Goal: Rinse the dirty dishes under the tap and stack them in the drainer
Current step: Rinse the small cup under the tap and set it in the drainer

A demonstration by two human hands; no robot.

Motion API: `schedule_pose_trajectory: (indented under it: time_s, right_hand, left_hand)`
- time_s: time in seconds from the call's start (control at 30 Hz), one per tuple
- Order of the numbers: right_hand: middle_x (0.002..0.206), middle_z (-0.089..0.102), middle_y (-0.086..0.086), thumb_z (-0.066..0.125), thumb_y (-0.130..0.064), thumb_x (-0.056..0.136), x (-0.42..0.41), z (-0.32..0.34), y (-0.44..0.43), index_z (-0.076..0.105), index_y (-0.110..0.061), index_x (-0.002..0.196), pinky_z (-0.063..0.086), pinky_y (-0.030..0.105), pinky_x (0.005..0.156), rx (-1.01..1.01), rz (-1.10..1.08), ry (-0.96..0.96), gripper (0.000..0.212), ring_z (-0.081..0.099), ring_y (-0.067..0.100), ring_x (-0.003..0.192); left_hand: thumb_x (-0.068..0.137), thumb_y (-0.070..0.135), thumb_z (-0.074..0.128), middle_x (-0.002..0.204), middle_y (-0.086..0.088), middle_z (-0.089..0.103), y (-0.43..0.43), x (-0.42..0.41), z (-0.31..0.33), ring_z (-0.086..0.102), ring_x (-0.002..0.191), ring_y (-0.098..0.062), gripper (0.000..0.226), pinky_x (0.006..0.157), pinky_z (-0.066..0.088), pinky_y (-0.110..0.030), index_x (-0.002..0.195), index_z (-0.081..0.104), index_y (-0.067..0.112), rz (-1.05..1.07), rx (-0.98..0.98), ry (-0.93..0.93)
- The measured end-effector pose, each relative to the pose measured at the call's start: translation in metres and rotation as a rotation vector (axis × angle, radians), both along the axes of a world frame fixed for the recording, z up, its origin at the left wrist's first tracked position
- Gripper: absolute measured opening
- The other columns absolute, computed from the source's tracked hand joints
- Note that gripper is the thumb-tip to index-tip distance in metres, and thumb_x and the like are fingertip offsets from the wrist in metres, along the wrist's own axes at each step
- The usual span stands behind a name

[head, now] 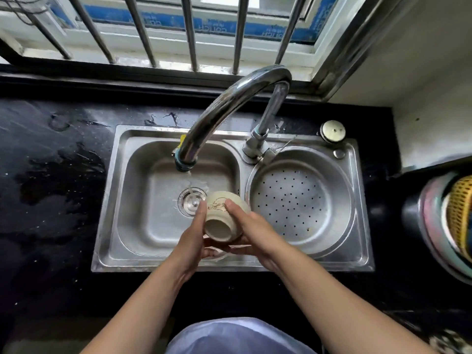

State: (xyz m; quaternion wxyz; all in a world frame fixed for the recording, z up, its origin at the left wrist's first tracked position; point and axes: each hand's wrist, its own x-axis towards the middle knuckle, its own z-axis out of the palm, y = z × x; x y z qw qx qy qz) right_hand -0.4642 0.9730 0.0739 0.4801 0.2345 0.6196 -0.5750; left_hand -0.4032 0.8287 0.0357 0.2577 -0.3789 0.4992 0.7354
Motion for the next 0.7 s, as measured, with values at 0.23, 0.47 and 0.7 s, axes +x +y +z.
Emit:
schedule_pose_trajectory:
  time_s: [0.23, 0.47, 0.7]
  right_hand:
    - [0.071, 0.072, -0.009, 0.058, -0.07, 0.086, -0.003, 0.0, 0.075, 0.076, -0.023, 0.088, 0.054, 0.033, 0.075, 0.232, 0.317, 0.38, 0.05, 0.063, 0.004, 0.068]
    - [0.078, 0.066, -0.002, 0.055, -0.045, 0.099, -0.038, -0.048, 0.131, 0.068, -0.022, 0.089, 0.039, 0.031, 0.066, 0.463, 0.401, 0.584, 0.028, 0.059, 0.02, 0.076]
    - [0.104, 0.072, 0.014, 0.05, -0.045, 0.101, -0.05, -0.124, 0.118, 0.07, -0.014, 0.109, 0.043, 0.032, 0.076, 0.442, 0.502, 0.497, 0.038, 0.064, 0.033, 0.097]
  left_hand:
    - [0.102, 0.057, 0.049, 0.111, -0.005, 0.08, 0.039, -0.029, -0.009, 0.078, 0.093, -0.023, 0.042, 0.076, 0.061, -0.037, 0.114, 0.076, 0.026, -0.143, 0.004, 0.068]
    - [0.102, 0.029, 0.059, 0.132, -0.001, 0.063, 0.072, -0.026, -0.026, 0.06, 0.122, -0.019, 0.041, 0.11, 0.045, -0.039, 0.142, 0.06, 0.021, -0.601, -0.774, 0.365]
    - [0.1, 0.052, 0.047, 0.173, -0.015, 0.009, 0.099, 0.058, -0.064, 0.018, 0.158, -0.035, 0.085, 0.128, 0.022, -0.049, 0.166, 0.009, 0.014, -1.05, -1.031, 0.255]
